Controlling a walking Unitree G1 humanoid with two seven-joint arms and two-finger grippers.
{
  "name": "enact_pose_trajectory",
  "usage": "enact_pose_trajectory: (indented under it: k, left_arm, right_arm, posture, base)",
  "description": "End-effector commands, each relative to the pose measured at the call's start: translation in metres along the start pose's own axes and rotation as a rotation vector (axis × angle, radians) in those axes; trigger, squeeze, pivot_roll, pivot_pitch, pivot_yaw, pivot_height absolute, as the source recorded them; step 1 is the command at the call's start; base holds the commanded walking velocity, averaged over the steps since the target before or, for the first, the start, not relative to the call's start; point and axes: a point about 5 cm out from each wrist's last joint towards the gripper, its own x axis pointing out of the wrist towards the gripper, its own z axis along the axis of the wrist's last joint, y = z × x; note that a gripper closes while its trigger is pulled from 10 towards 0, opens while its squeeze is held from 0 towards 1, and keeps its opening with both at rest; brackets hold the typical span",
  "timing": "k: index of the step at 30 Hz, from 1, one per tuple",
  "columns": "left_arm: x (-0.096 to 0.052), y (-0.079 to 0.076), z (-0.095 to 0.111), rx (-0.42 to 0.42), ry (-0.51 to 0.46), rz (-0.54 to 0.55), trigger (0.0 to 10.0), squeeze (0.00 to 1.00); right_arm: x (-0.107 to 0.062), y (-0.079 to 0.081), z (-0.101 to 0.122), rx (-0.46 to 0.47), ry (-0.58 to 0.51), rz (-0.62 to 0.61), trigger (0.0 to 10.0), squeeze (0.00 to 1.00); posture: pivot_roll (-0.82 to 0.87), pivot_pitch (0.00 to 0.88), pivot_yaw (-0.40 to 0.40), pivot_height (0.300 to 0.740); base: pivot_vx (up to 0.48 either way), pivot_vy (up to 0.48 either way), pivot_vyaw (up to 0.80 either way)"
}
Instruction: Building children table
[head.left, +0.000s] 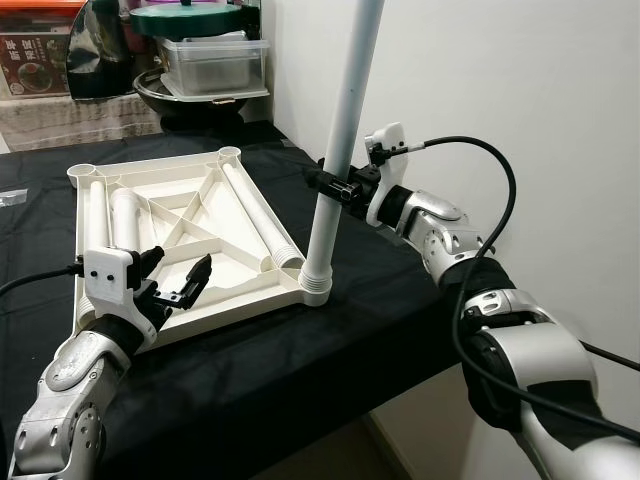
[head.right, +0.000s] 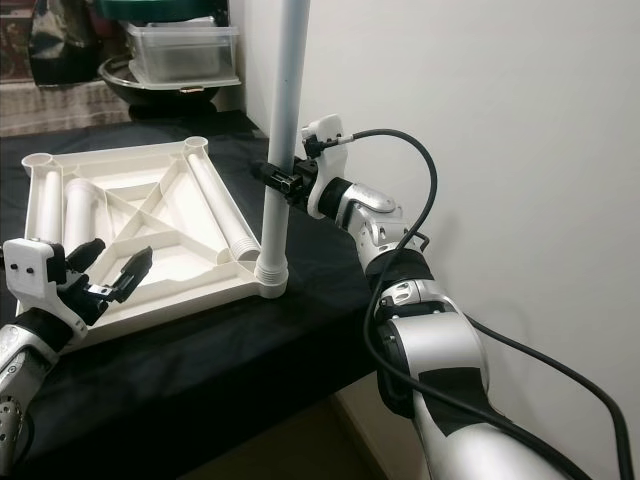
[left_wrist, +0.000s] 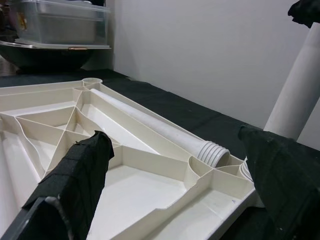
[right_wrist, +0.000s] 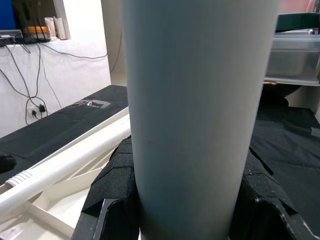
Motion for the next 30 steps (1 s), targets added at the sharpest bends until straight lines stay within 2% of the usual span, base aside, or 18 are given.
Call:
enact_pose_trajectory:
  k: [1, 3, 5, 6, 7, 8, 9, 10, 11, 12, 13, 15, 18, 19, 24, 25, 26, 30]
  left_arm:
    - [-0.003, 0.0, -0.004, 0.002, 0.016, 0.003, 10.0, 0.0]
    - [-0.003, 0.0, -0.004, 0.002, 0.016, 0.003, 10.0, 0.0]
    - [-0.003, 0.0, -0.005, 0.002, 0.02, 0.001, 10.0, 0.0]
    - [-0.003, 0.0, -0.005, 0.002, 0.02, 0.001, 10.0, 0.0]
    - [-0.003, 0.0, -0.005, 0.002, 0.021, 0.001, 10.0, 0.0]
    - [-0.003, 0.0, -0.005, 0.002, 0.021, 0.001, 10.0, 0.0]
    - [-0.002, -0.001, -0.006, 0.0, 0.022, 0.002, 10.0, 0.0]
    - [-0.002, -0.001, -0.006, -0.002, 0.023, 0.002, 10.0, 0.0]
    - [-0.002, -0.001, -0.006, -0.002, 0.023, 0.002, 10.0, 0.0]
    - [-0.001, -0.002, -0.006, -0.004, 0.024, -0.002, 10.0, 0.0]
    - [-0.001, -0.002, -0.006, -0.004, 0.024, -0.002, 10.0, 0.0]
    - [0.001, -0.002, -0.005, -0.002, 0.024, -0.01, 10.0, 0.0]
    - [0.002, -0.001, -0.004, 0.001, 0.022, -0.011, 10.0, 0.0]
    - [0.003, 0.0, -0.004, 0.005, 0.019, -0.007, 10.0, 0.0]
    - [0.003, -0.001, -0.005, 0.003, 0.018, -0.005, 10.0, 0.0]
    - [0.002, -0.002, -0.006, 0.001, 0.018, -0.004, 10.0, 0.0]
    - [0.002, -0.003, -0.007, -0.001, 0.018, -0.002, 10.0, 0.0]
    - [0.0, -0.003, -0.008, -0.005, 0.02, 0.001, 10.0, 0.0]
  right_arm:
    - [0.0, 0.001, -0.015, 0.008, 0.07, -0.026, 0.0, 0.0]
    - [0.0, 0.001, -0.015, 0.008, 0.07, -0.026, 0.0, 0.0]
    - [0.002, -0.006, -0.038, 0.059, 0.187, -0.359, 0.0, 0.0]
    - [0.002, -0.006, -0.038, 0.059, 0.187, -0.359, 0.0, 0.0]
    - [0.001, -0.007, -0.049, 0.091, 0.226, -0.524, 0.0, 0.0]
    - [0.001, -0.007, -0.049, 0.091, 0.226, -0.524, 0.0, 0.0]
    - [0.002, 0.0, -0.064, 0.141, 0.234, -0.677, 0.0, 0.0]
    - [0.003, 0.005, -0.072, 0.18, 0.23, -0.755, 0.0, 0.0]
    - [0.003, 0.005, -0.072, 0.18, 0.23, -0.755, 0.0, 0.0]
    - [0.007, 0.016, -0.08, 0.216, 0.229, -0.801, 0.0, 0.0]
    - [0.007, 0.016, -0.08, 0.216, 0.229, -0.801, 0.0, 0.0]
    - [0.019, 0.037, -0.088, 0.237, 0.236, -0.798, 0.0, 0.0]
    - [0.026, 0.046, -0.089, 0.237, 0.242, -0.782, 0.0, 0.0]
    - [0.036, 0.056, -0.084, 0.215, 0.248, -0.737, 0.0, 0.0]
    - [0.044, 0.061, -0.078, 0.198, 0.266, -0.702, 0.0, 0.0]
    - [0.046, 0.063, -0.076, 0.184, 0.27, -0.695, 8.5, 0.0]
    - [0.047, 0.065, -0.075, 0.182, 0.276, -0.69, 10.0, 0.0]
    - [0.047, 0.068, -0.075, 0.167, 0.28, -0.674, 10.0, 0.0]
  posture:
    - [0.1, 0.0, -0.109, 0.74]
    - [0.1, 0.0, -0.109, 0.74]
    - [0.09, 0.0, -0.106, 0.74]
    - [0.09, 0.0, -0.106, 0.74]
    - [0.09, 0.0, -0.104, 0.74]
    - [0.09, 0.0, -0.104, 0.74]
    - [0.09, 0.0, -0.097, 0.74]
    - [0.09, 0.0, -0.097, 0.74]
    - [0.09, 0.0, -0.097, 0.74]
    - [0.09, 0.0, -0.088, 0.74]
    - [0.09, 0.0, -0.088, 0.74]
    - [0.09, 0.0, -0.091, 0.74]
    - [0.09, 0.0, -0.094, 0.74]
    - [0.08, 0.0, -0.104, 0.74]
    - [0.08, 0.0, -0.109, 0.74]
    - [0.09, 0.0, -0.113, 0.74]
    - [0.09, 0.0, -0.114, 0.74]
    - [0.08, 0.0, -0.111, 0.74]
  base:
    - [0.0, 0.0, 0.0]
    - [0.0, 0.0, 0.0]
    - [0.0, 0.0, 0.0]
    - [0.0, 0.0, 0.0]
    - [0.0, 0.0, 0.0]
    - [0.0, 0.0, 0.0]
    - [0.0, 0.0, 0.0]
    - [0.0, 0.0, 0.0]
    - [0.0, 0.0, 0.0]
    - [0.0, 0.0, 0.0]
    - [0.0, 0.0, 0.0]
    - [0.0, 0.0, 0.0]
    - [0.0, 0.0, 0.0]
    - [0.0, 0.0, 0.0]
    - [0.0, 0.0, 0.0]
    - [0.0, 0.0, 0.0]
    - [0.0, 0.0, 0.0]
    - [0.0, 0.0, 0.0]
